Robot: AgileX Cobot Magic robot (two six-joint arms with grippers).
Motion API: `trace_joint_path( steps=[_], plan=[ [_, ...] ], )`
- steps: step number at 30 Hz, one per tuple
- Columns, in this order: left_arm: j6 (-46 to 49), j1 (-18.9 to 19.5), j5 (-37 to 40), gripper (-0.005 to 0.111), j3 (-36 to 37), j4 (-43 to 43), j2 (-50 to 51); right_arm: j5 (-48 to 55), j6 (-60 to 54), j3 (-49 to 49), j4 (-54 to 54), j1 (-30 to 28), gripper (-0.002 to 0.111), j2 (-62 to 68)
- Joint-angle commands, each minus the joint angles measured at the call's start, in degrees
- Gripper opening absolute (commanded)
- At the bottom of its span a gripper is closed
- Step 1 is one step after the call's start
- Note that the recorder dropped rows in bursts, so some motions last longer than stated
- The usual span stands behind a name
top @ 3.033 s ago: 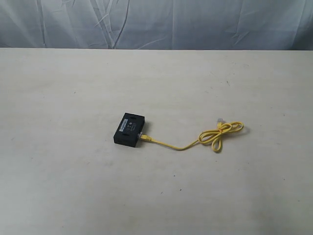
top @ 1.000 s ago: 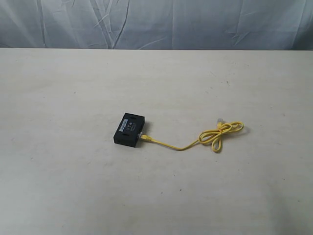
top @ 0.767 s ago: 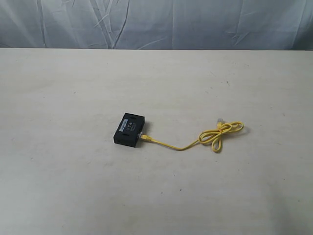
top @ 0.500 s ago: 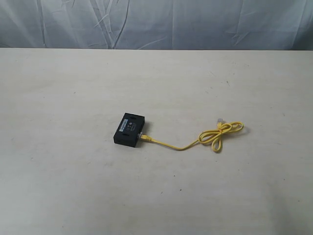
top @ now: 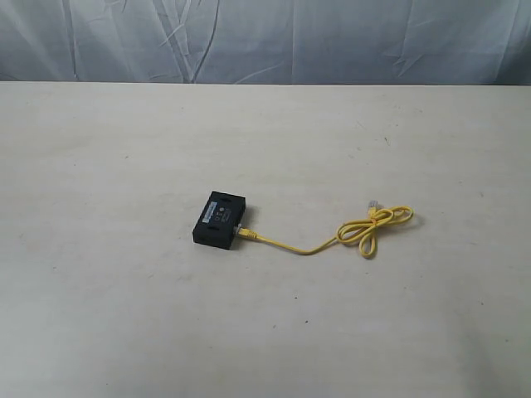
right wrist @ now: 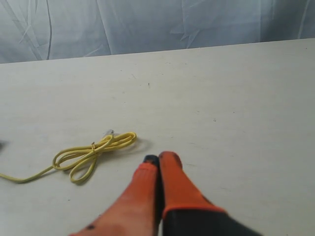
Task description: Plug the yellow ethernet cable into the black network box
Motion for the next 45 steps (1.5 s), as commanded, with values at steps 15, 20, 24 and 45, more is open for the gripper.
trace_joint_path(
  steps=[15, 20, 24, 45],
  plan=[
    [0.0, 3.2, -7.1, 0.000, 26.4, 6.6, -26.1, -0.9, -0.1, 0.2, 0.0, 0.1, 0.000, -0.3],
    [-0.2, 3.3, -7.2, 0.000, 26.4, 6.6, -26.4, -0.9, -0.1, 0.2, 0.3, 0.1, 0.000, -0.3],
    [-0.2, 3.3, -7.2, 0.000, 26.4, 6.7, -26.4, -0.9, -0.1, 0.2, 0.3, 0.1, 0.000, -0.3],
    [-23.5, 3.3, -7.6, 0.000, 26.4, 15.0, -26.4, -0.8, -0.1, 0.2, 0.5, 0.1, 0.000, -0.3]
  ],
)
